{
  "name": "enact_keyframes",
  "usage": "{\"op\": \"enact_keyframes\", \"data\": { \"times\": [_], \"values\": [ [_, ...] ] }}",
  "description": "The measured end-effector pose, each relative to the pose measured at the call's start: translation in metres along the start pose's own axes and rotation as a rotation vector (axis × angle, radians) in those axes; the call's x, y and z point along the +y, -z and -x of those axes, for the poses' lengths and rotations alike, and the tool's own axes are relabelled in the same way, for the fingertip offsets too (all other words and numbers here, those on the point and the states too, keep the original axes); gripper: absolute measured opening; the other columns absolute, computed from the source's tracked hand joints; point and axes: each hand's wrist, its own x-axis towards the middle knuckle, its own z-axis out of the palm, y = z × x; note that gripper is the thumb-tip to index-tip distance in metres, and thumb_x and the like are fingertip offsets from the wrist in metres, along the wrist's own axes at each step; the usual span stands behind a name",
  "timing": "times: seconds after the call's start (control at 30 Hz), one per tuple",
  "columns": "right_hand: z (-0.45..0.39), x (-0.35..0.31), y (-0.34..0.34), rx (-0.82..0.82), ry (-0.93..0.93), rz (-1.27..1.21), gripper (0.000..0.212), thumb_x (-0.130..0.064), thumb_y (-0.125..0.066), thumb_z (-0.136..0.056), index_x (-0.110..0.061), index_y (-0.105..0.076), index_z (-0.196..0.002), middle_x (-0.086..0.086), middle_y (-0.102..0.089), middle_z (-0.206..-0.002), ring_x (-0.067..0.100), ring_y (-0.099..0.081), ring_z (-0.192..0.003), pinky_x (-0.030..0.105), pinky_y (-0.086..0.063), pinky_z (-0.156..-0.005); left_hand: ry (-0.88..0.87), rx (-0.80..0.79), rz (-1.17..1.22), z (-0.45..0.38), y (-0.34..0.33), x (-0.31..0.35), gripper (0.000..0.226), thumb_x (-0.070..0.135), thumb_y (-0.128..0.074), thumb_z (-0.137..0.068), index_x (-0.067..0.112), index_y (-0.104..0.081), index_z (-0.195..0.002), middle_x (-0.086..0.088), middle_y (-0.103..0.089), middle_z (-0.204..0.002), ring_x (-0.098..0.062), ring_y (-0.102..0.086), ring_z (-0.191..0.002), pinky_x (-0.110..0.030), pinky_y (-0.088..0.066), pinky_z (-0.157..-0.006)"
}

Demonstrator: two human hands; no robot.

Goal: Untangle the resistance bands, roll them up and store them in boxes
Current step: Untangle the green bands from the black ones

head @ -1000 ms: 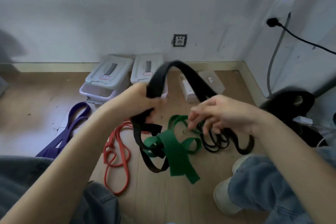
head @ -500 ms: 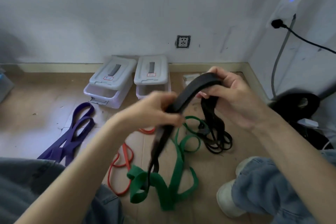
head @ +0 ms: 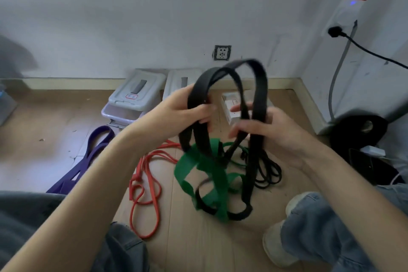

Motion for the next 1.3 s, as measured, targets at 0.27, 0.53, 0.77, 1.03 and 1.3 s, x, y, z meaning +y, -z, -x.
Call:
{"op": "enact_keyframes", "data": {
  "times": [0.27,0.53,0.77,1.03,1.3],
  "values": [
    [-0.005,0.008,-0.003,0.02,0.023,0.222,0.052,-0.034,-0.079,-0.064,-0.02,-0.059,-0.111,0.004,-0.072,-0.099,0.019,-0.067,-0.098,0.033,-0.049,-0.091,0.001,0.158,-0.085,-0.003,-0.004,-0.004,0.011,0.002,-0.052,-0.091,0.011,-0.05,-0.087,0.002,-0.055,-0.061,-0.01,-0.056,-0.058,-0.026,-0.049,-0.062],
    [-0.007,-0.003,-0.014,-0.015,0.115,-0.121,0.014,-0.023,-0.062,-0.082,-0.017,-0.067,-0.07,-0.005,-0.044,-0.052,0.01,-0.041,-0.049,0.023,-0.046,-0.059,-0.005,0.074,-0.181,-0.009,-0.008,-0.052,0.022,-0.004,-0.059,-0.083,0.018,-0.055,-0.079,0.012,-0.059,-0.059,0.001,-0.057,-0.057,-0.016,-0.049,-0.059],
    [-0.006,-0.007,-0.01,0.008,0.219,-0.275,0.024,-0.029,-0.058,-0.082,-0.011,-0.066,-0.07,-0.001,-0.05,-0.052,0.012,-0.046,-0.049,0.025,-0.049,-0.06,0.281,-0.222,-0.523,0.011,-0.023,-0.156,0.021,0.015,-0.066,-0.084,0.031,-0.053,-0.079,0.014,-0.059,-0.079,-0.008,-0.059,-0.078,-0.014,-0.045,-0.067],
    [-0.008,0.005,0.005,0.123,-0.096,0.564,0.08,-0.043,-0.074,-0.058,-0.023,-0.046,-0.131,-0.002,-0.058,-0.128,0.011,-0.054,-0.119,0.021,-0.044,-0.096,0.034,0.254,-0.077,-0.009,0.013,-0.051,0.025,0.009,-0.051,-0.093,0.021,-0.052,-0.071,0.008,-0.056,-0.054,-0.014,-0.055,-0.058,-0.023,-0.048,-0.055],
    [-0.007,-0.002,-0.014,-0.133,0.041,0.716,0.046,-0.016,-0.074,-0.076,-0.029,-0.057,-0.116,-0.015,-0.063,-0.112,-0.005,-0.056,-0.106,0.012,-0.042,-0.093,0.034,-0.16,-0.387,-0.001,-0.009,-0.014,0.011,0.009,-0.062,-0.086,0.005,-0.065,-0.096,-0.005,-0.059,-0.071,-0.012,-0.051,-0.063,-0.024,-0.041,-0.061]
  ]
}}
